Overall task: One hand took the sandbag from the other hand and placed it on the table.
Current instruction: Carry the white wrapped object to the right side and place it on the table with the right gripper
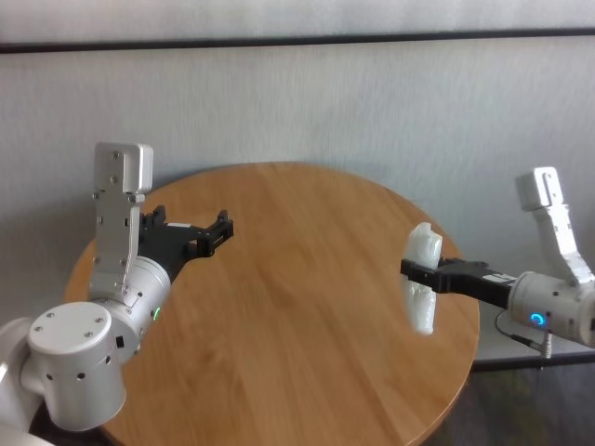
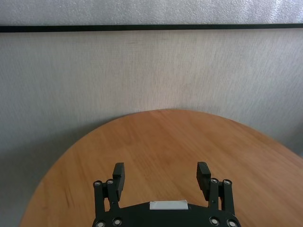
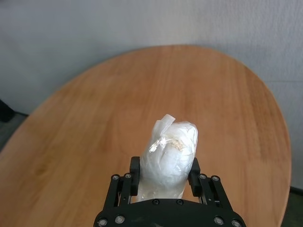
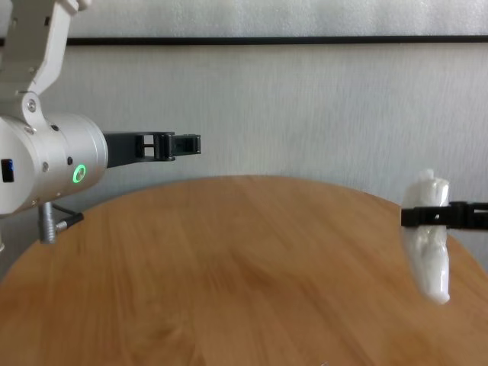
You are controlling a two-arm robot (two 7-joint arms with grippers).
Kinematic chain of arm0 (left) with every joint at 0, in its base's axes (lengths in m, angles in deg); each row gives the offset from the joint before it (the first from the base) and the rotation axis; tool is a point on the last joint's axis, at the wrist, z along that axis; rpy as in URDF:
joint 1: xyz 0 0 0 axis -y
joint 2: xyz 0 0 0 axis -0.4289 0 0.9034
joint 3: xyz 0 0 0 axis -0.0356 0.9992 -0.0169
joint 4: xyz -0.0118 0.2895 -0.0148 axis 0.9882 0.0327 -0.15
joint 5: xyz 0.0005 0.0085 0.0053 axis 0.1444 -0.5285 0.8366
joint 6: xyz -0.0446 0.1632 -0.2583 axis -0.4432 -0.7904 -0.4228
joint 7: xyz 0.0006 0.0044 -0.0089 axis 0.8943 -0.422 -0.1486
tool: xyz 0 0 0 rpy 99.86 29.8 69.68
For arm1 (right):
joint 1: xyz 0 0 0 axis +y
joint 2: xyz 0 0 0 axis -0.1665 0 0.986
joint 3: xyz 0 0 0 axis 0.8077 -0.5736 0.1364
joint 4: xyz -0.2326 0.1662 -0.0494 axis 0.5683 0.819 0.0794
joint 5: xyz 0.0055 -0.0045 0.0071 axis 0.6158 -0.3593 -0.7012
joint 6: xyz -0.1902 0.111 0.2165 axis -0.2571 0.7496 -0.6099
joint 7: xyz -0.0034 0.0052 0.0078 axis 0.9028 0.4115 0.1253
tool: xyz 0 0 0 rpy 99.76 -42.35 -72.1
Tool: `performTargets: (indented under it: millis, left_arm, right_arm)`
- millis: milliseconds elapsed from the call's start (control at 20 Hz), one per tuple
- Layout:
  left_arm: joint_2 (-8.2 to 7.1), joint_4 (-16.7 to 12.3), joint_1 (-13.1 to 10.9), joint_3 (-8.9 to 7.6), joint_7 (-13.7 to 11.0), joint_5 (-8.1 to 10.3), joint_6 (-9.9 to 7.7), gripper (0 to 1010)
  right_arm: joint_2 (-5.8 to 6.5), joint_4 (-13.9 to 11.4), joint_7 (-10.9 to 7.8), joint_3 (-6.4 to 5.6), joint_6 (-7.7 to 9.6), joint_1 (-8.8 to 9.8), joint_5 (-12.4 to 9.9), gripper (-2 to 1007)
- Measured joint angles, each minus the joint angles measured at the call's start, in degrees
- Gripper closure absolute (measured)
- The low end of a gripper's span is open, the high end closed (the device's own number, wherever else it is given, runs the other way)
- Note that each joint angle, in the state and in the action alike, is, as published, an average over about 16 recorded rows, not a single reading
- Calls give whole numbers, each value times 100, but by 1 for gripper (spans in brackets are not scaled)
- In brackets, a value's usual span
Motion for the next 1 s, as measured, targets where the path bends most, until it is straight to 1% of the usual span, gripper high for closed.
performTargets:
  millis: [250,450,600,750,1000]
  left_arm:
    - [-11,-4,5,2,-10,17,17,10]
    - [-15,-6,7,3,-14,24,24,10]
    - [-18,-7,9,4,-16,28,27,10]
    - [-19,-9,10,4,-17,31,30,10]
    - [-21,-11,12,5,-20,34,33,10]
  right_arm:
    - [-217,226,51,182,212,-254,244,410]
    - [-323,373,101,266,318,-376,363,410]
    - [-365,437,107,301,356,-425,410,402]
    - [-376,455,105,308,358,-437,420,377]
    - [-365,437,107,295,345,-420,396,292]
